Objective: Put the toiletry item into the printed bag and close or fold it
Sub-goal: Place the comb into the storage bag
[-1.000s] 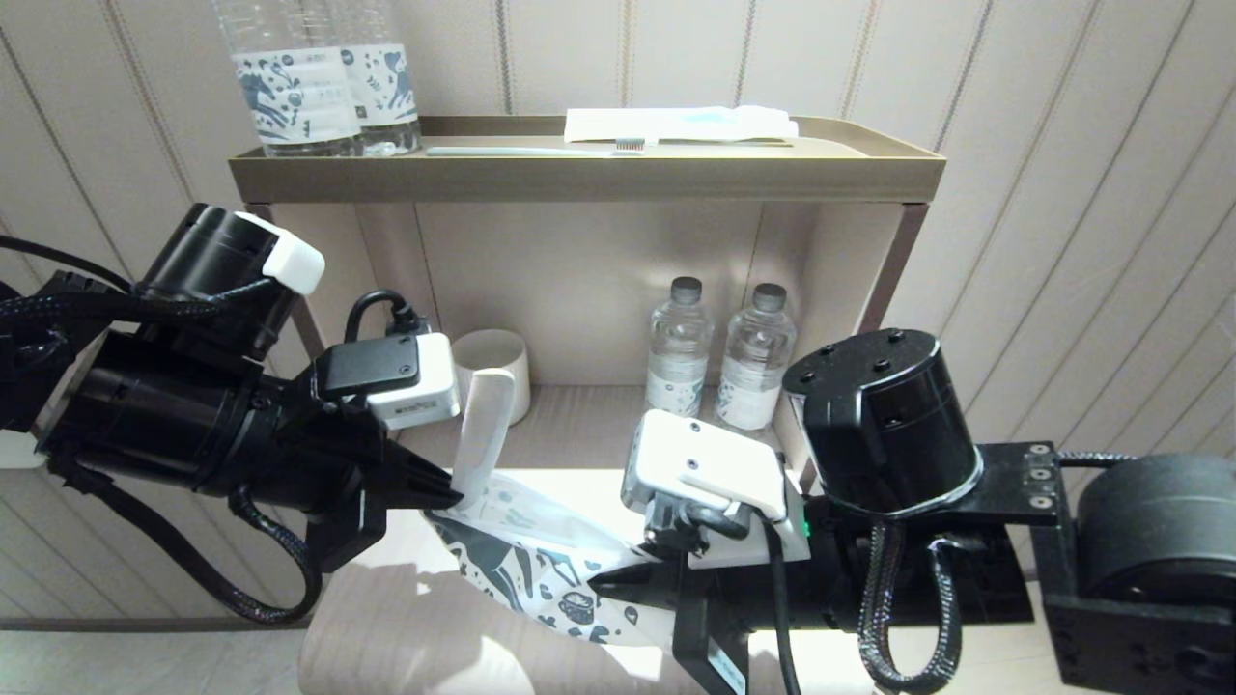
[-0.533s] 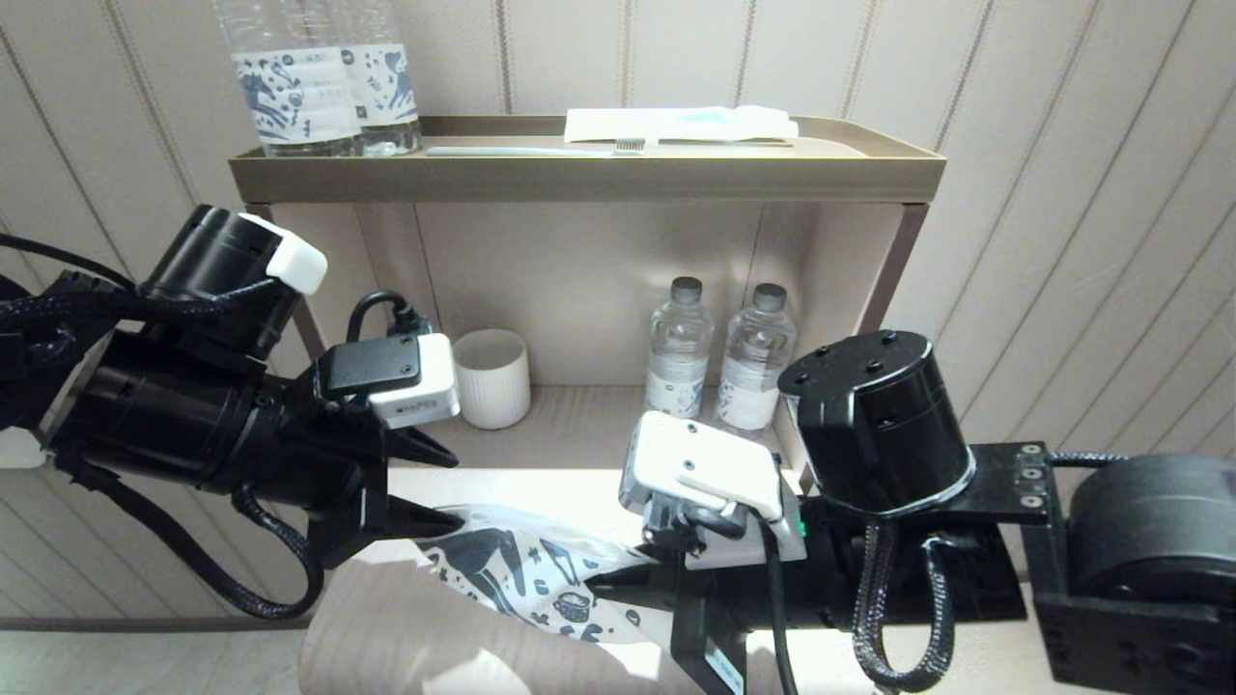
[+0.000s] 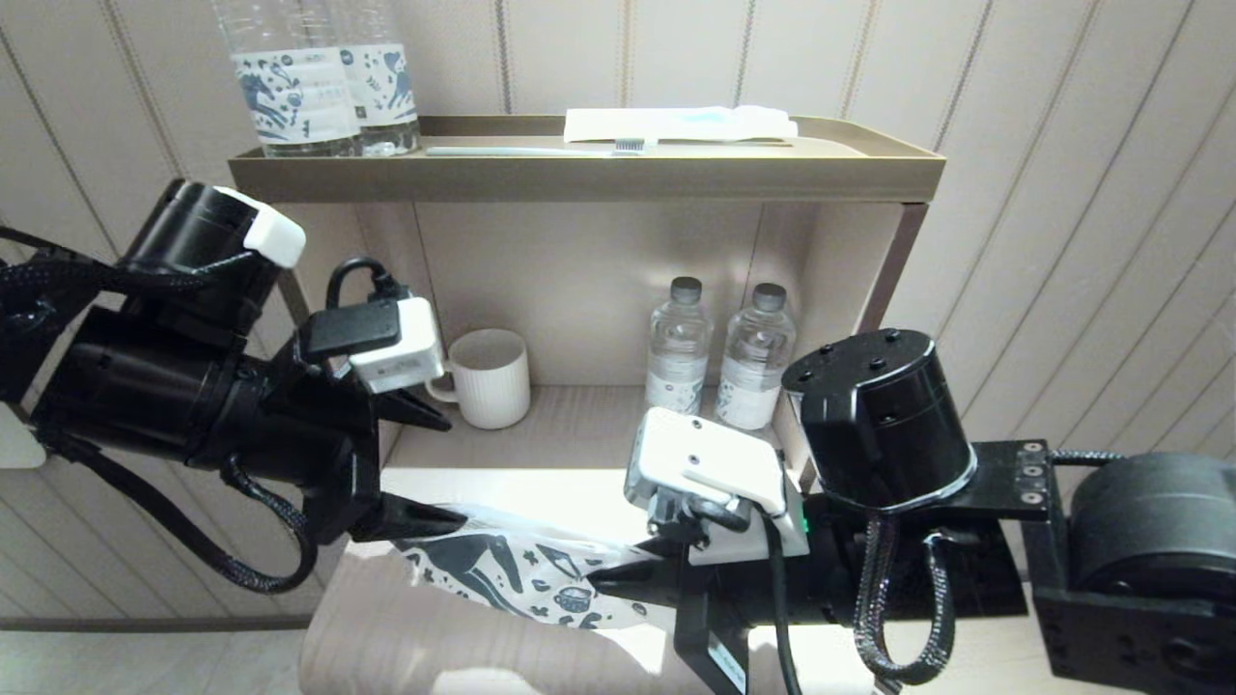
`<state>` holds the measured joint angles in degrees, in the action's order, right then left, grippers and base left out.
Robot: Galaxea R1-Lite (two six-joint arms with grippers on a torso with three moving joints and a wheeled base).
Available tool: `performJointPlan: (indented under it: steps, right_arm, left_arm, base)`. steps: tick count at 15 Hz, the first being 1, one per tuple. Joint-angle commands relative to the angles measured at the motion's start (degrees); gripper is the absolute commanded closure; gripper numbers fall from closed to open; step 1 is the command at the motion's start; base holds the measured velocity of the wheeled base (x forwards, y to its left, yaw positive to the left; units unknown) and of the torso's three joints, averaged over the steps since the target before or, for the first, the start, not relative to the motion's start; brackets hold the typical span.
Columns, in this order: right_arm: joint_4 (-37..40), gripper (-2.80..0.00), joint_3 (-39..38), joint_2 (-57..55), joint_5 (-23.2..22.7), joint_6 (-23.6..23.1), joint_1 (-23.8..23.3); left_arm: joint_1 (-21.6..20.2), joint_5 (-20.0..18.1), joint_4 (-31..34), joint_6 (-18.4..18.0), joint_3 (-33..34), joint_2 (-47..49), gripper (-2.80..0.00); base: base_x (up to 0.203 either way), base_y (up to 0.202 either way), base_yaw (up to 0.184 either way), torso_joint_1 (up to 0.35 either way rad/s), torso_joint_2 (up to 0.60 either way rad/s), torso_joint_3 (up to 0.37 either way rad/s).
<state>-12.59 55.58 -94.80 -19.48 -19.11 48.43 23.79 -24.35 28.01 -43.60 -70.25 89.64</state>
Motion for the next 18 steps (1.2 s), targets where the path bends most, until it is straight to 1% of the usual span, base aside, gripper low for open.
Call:
performJointPlan:
  steps: [1, 4, 5, 6, 7, 9, 10, 11, 12, 13, 14, 15, 17, 18]
  right_arm:
    - [-0.06, 0.0, -0.92, 0.68, -0.12, 0.11, -0.72]
    - [-0.06, 0.0, -1.8, 1.63, -0.12, 0.4, -1.88]
    - [-0.05, 0.0, -2.06, 2.15, -0.12, 0.73, -2.38]
    - [0.0, 0.0, -2.28, 2.81, -0.12, 1.06, -2.4]
    - [0.2, 0.0, -2.42, 3.54, -0.12, 1.32, -2.51]
    - [0.43, 0.0, -2.62, 4.76, -0.12, 1.52, -2.38]
    - [0.48, 0.0, -2.57, 5.12, -0.24, 1.87, -2.23]
    - [0.63, 0.0, -2.45, 6.07, -1.88, 3.28, -2.0]
    - [1.99, 0.0, -2.06, 6.73, -3.79, 4.7, -1.89]
    - [5.31, 0.0, -1.08, 7.44, -5.68, 5.46, -1.86]
    - [9.17, 0.0, 0.75, 7.83, -7.56, 5.81, -1.97]
    - [12.81, 0.0, 2.76, 8.1, -9.59, 5.96, -2.28]
    - [18.22, 0.0, 5.73, 8.38, -13.97, 6.41, -2.54]
    - [19.1, 0.0, 6.83, 7.94, -15.49, 6.59, -2.55]
  left_arm:
    - [-2.17, -3.19, 0.94, 5.37, -2.93, 1.02, -2.8]
    - [-2.9, -5.24, 0.34, 16.58, -4.74, 1.1, -2.8]
    - [-3.69, -5.88, -0.24, 18.58, -4.18, 0.42, -2.8]
    - [-4.95, -6.75, -0.42, 19.53, -3.31, -0.62, -2.8]
    - [-6.95, -8.81, -0.51, 20.05, -1.85, -1.62, -2.8]
    - [-11.59, -13.91, -0.53, 19.95, 1.55, -4.16, -2.8]
    - [-13.4, -16.15, -0.61, 19.31, 3.36, -5.41, -2.8]
    - [-15.62, -18.04, -0.8, 16.77, 5.68, -6.74, -2.8]
    - [-17.35, -19.49, -0.85, 12.78, 7.57, -7.98, -2.8]
    - [-18.82, -21.64, -0.76, 7.78, 9.03, -8.99, -2.8]
    - [-20.0, -24.91, -0.5, 3.57, 9.99, -9.4, -2.8]
    - [-20.43, -26.88, -0.38, 1.59, 10.7, -9.48, -2.8]
    - [-20.45, -29.13, -0.76, 0.76, 10.83, -9.08, -2.8]
    - [-20.45, -32.41, -0.77, 0.06, 10.59, -8.48, -2.8]
  base:
    - [0.0, 0.0, 0.0, 0.0, 0.0, 0.0]
    - [0.0, 0.0, 0.0, 0.0, 0.0, 0.0]
    - [0.0, 0.0, 0.0, 0.0, 0.0, 0.0]
    - [0.0, 0.0, 0.0, 0.0, 0.0, 0.0]
    - [0.0, 0.0, 0.0, 0.0, 0.0, 0.0]
    - [0.0, 0.0, 0.0, 0.0, 0.0, 0.0]
    - [0.0, 0.0, 0.0, 0.0, 0.0, 0.0]
    - [0.0, 0.0, 0.0, 0.0, 0.0, 0.0]
    - [0.0, 0.0, 0.0, 0.0, 0.0, 0.0]
    - [0.0, 0.0, 0.0, 0.0, 0.0, 0.0]
    - [0.0, 0.0, 0.0, 0.0, 0.0, 0.0]
    - [0.0, 0.0, 0.0, 0.0, 0.0, 0.0]
    - [0.0, 0.0, 0.0, 0.0, 0.0, 0.0]
    - [0.0, 0.0, 0.0, 0.0, 0.0, 0.0]
